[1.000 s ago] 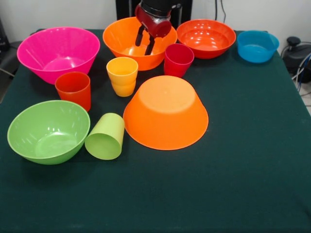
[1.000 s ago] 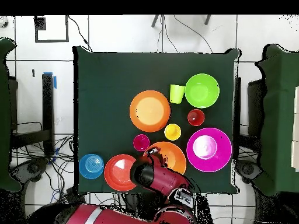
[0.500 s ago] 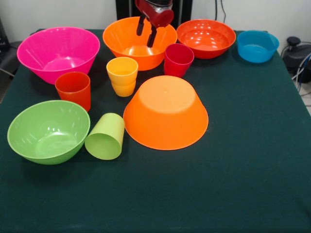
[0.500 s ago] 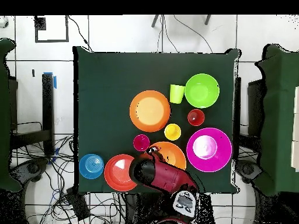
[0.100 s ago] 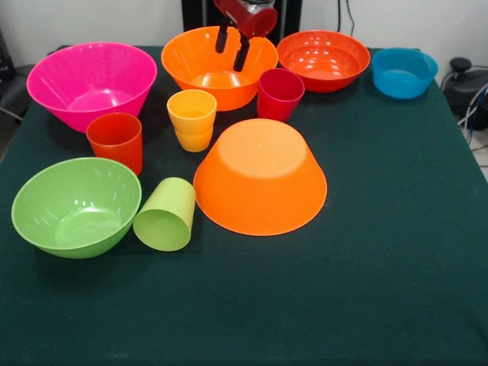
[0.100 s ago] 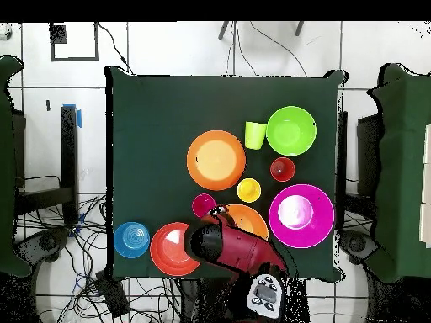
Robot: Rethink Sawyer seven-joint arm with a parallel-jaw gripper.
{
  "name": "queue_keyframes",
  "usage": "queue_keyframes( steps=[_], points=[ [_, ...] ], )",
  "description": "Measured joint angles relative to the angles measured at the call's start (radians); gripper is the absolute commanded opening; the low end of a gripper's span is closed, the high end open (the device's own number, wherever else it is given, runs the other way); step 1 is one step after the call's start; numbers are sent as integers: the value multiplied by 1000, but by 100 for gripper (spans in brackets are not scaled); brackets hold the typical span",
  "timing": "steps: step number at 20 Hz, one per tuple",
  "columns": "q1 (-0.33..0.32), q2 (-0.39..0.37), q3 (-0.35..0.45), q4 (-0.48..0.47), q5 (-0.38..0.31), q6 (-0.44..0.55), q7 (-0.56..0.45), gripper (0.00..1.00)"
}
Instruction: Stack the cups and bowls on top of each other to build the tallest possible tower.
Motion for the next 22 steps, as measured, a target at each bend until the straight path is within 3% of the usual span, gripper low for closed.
queue_keyframes(
  steps=[16,22],
  points=[
    [39,3,-12,-36,7,0,0,100],
    [61,19,-34,-45,54,0,0,100]
  ],
)
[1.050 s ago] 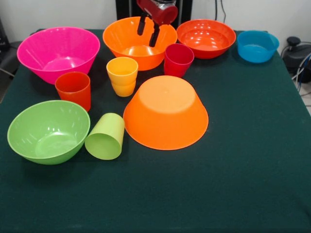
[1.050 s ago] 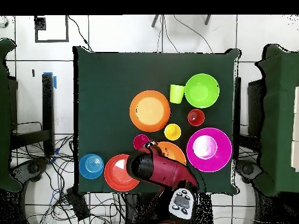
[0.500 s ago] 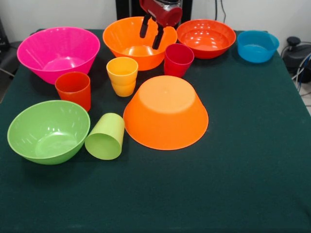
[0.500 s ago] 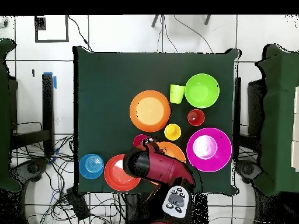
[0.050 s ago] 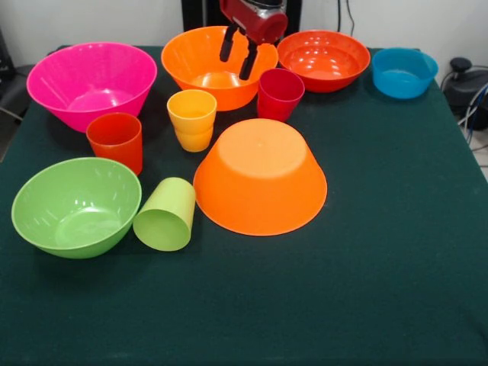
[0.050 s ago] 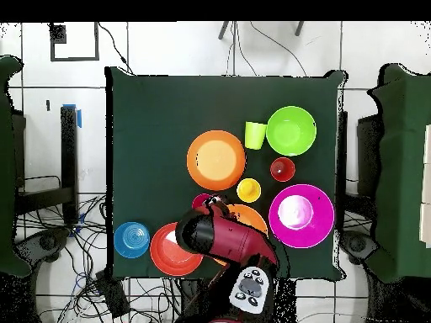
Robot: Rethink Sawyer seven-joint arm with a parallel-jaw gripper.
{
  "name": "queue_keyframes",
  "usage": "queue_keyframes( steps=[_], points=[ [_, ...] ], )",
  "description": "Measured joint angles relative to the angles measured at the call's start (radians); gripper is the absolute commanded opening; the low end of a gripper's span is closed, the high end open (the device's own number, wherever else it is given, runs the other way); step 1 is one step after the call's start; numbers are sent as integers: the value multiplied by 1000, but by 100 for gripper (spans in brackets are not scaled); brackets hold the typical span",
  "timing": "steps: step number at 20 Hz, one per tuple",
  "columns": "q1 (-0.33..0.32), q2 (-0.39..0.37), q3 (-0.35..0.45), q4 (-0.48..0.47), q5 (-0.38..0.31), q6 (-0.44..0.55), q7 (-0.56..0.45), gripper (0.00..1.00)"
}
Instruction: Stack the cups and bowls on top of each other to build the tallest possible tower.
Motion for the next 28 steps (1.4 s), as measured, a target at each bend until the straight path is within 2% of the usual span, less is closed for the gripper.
queue_keyframes(
  steps=[19,28],
  points=[
    [47,53,-29,0,227,0,0,100],
    [51,63,-32,0,268,0,0,100]
  ],
)
